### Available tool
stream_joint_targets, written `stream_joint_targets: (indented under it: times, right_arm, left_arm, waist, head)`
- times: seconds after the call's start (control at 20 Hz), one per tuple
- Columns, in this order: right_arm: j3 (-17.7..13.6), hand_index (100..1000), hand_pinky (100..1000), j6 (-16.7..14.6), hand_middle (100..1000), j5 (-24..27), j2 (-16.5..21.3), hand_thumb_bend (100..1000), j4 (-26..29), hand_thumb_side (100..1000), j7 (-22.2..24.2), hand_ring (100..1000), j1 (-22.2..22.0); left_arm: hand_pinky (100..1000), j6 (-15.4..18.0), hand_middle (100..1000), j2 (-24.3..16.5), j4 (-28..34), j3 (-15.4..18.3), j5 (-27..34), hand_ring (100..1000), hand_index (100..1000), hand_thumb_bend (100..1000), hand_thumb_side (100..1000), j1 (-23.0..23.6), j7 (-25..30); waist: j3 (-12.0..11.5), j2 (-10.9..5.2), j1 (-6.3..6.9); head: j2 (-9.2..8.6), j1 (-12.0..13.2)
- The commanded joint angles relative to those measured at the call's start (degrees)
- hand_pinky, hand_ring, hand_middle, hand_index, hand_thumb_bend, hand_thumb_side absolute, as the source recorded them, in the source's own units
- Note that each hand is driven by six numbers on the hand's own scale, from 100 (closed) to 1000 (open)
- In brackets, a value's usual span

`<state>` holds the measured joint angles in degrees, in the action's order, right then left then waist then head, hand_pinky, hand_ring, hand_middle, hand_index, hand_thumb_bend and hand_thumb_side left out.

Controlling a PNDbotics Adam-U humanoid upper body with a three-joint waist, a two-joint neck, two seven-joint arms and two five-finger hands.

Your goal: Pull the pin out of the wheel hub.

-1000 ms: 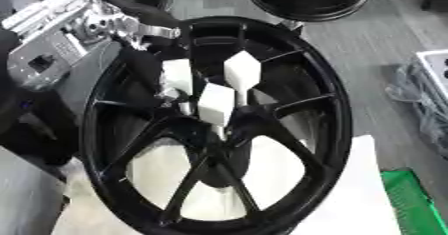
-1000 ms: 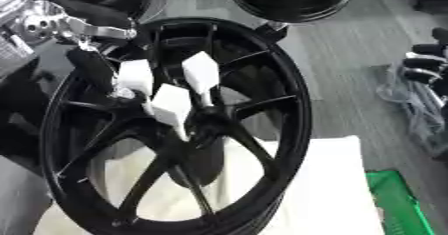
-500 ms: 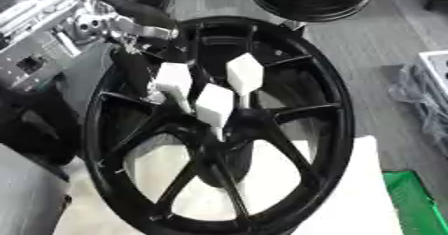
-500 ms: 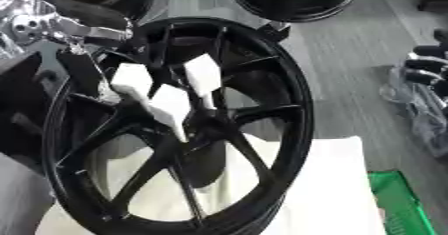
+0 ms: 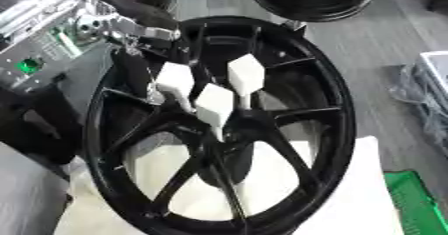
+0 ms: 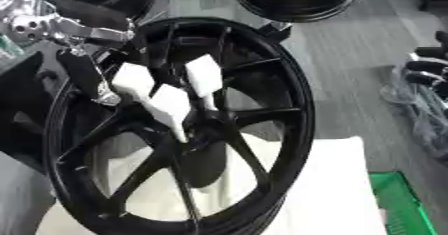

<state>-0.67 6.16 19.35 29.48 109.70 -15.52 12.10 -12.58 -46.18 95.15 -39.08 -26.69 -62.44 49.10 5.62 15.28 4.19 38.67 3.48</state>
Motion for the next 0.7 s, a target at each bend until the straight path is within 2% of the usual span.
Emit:
stream_joint_targets:
  times: [0.05, 0.7]
  right_arm:
    - [-0.32, 857, 719, 0.0, 693, -0.36, 1.6, 100, 0.82, 718, -0.08, 711, 0.41]
    - [-0.44, 857, 719, 0.04, 694, -0.24, 1.66, 100, 0.9, 717, -0.27, 711, 0.43]
  left_arm:
    - [751, 1.09, 591, -2.29, 1.92, 1.55, -1.16, 725, 401, 389, 195, -0.97, -1.15]
    - [730, -0.22, 567, -4.51, 6.48, 5.03, 0.91, 706, 354, 360, 205, 0.01, -3.29]
  waist:
    - [-0.13, -1.04, -0.24]
    - [-0.2, -1.04, -0.22]
  head:
    - [-0.43, 0.19]
    - [-0.75, 0.1]
